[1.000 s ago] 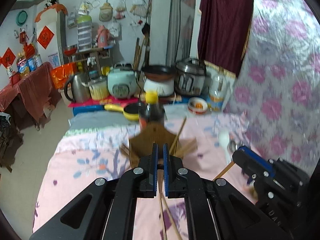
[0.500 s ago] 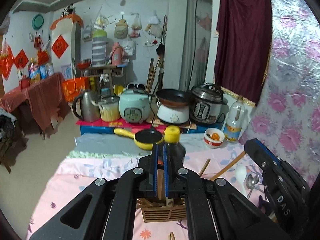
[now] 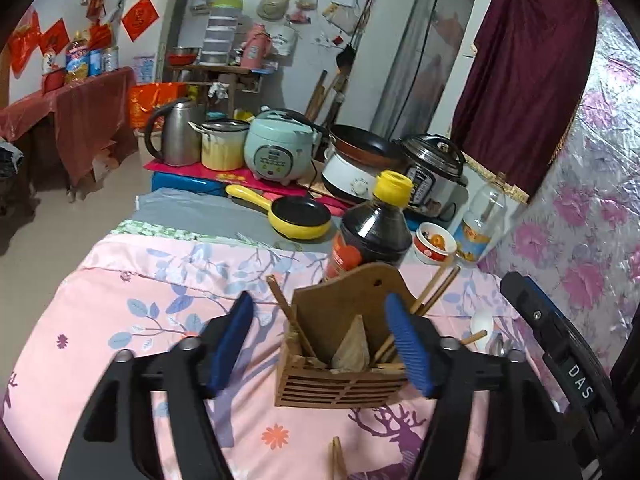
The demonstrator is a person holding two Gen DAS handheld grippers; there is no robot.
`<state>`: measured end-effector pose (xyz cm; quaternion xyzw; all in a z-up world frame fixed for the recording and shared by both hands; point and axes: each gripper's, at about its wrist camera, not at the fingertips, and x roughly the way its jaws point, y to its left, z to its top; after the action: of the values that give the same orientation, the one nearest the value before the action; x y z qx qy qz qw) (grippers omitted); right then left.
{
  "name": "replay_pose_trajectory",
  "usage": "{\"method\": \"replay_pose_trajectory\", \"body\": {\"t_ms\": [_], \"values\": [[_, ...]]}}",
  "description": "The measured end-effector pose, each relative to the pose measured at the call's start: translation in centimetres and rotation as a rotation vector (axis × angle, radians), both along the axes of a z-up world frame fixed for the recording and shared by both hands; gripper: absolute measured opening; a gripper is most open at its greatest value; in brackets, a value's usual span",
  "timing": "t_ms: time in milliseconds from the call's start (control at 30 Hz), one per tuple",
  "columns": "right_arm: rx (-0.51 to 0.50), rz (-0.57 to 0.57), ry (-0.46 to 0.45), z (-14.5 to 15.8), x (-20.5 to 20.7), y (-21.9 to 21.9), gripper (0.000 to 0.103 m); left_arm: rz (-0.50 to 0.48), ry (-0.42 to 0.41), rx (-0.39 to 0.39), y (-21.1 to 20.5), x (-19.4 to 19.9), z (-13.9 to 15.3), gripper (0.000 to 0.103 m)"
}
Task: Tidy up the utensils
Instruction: 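Open both tools above the holder, releasing the chopsticks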
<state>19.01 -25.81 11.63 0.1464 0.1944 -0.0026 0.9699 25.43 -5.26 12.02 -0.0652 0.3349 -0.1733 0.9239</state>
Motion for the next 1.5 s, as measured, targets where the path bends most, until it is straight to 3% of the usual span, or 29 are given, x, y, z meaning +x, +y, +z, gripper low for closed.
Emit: {"method": "replay_pose_trajectory", "body": {"t_ms": [167,267,633,1067,1300,1400,1500], "values": [[-0.017,-0.011,-0.011,0.2,-0.2,0.4,0.051,0.02,-0.012,0.01,0.1,-0.2,0.3,0.087],[-0.022,-0.022,-0.016,0.2,-0.4,0.3,0.057,0.031,0.002,-0.01,0.6,0.2,0.2,0.09],[-0.005,-0.034,0.034,-0.5,0.0,0.0,0.06,0.067,0.042,-0.017,1.8,0.8,-0.4,0.09],[-0.044,-0.022,0.023,0.6,-5.1,2.1,0.06,0.095,0.002,0.003,3.3,-4.2,1.0,0.09],[-0.053,-0.036,0.008,1.5,-9.2,2.7,0.06,0.105,-0.027,0.06,2.9,-7.8,0.9,0.09],[-0.056,-0.042,0.003,1.7,-10.9,2.7,0.065,0.098,-0.07,0.104,3.6,-10.7,-0.8,0.098],[-0.042,-0.048,-0.013,0.7,-13.2,2.4,0.076,0.128,-0.055,0.152,4.6,-12.7,-4.1,0.098]]}}
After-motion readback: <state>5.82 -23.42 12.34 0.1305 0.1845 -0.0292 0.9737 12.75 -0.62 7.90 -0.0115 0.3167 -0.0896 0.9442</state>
